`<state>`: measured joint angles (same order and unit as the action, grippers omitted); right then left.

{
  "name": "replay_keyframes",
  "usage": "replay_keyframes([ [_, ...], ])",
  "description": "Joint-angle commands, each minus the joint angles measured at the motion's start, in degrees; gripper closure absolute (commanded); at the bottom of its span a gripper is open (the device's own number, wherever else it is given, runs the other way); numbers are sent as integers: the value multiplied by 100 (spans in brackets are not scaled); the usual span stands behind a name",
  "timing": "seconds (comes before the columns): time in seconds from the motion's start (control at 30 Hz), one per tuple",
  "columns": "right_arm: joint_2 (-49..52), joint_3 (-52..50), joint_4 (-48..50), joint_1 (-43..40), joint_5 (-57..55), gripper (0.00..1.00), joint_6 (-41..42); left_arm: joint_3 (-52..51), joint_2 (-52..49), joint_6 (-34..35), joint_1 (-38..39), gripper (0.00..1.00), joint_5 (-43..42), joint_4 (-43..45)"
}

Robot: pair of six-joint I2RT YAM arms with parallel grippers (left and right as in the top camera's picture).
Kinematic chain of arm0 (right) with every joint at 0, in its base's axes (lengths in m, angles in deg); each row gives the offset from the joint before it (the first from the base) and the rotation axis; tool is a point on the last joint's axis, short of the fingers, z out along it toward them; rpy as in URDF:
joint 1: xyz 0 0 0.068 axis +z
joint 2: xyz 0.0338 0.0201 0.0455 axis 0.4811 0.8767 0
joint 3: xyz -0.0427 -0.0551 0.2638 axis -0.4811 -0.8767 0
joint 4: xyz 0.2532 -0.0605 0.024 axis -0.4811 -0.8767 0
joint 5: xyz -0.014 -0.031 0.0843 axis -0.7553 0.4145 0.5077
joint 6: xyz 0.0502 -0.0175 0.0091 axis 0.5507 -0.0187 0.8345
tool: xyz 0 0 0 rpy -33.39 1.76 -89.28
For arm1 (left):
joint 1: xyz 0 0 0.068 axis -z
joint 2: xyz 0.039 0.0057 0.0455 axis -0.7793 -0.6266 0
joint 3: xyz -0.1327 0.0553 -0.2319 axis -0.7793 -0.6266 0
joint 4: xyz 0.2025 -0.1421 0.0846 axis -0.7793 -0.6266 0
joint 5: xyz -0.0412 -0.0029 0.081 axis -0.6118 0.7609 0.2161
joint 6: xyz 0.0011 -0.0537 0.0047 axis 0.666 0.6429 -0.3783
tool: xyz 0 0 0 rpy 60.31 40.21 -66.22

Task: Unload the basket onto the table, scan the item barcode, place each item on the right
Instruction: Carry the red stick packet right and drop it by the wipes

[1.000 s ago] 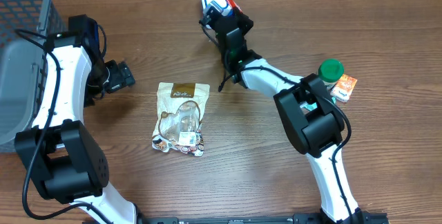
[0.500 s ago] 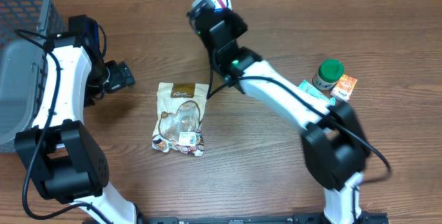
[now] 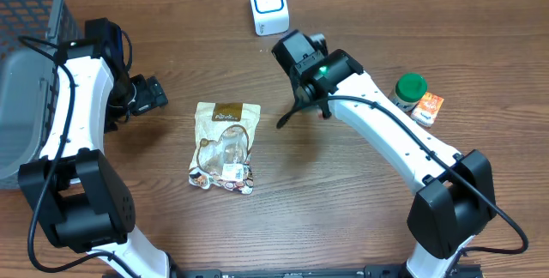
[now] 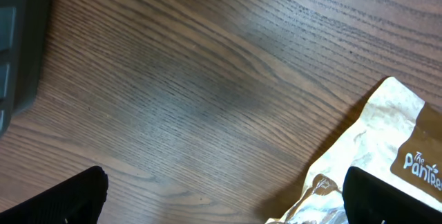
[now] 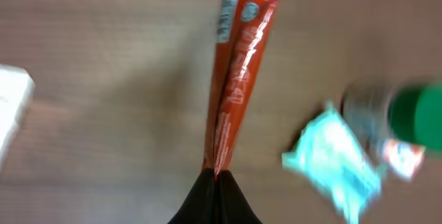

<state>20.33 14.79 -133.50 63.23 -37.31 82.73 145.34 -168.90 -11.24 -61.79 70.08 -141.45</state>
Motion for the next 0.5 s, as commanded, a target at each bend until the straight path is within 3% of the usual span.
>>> replay_keyframes([
  [0.0, -15, 2, -420, -48, 289, 96, 780, 74, 107, -22, 22, 0, 50, -4],
  [0.47, -15, -9, -1182, -48, 555, 96, 994, 74, 107, -22, 22, 0, 50, -2],
])
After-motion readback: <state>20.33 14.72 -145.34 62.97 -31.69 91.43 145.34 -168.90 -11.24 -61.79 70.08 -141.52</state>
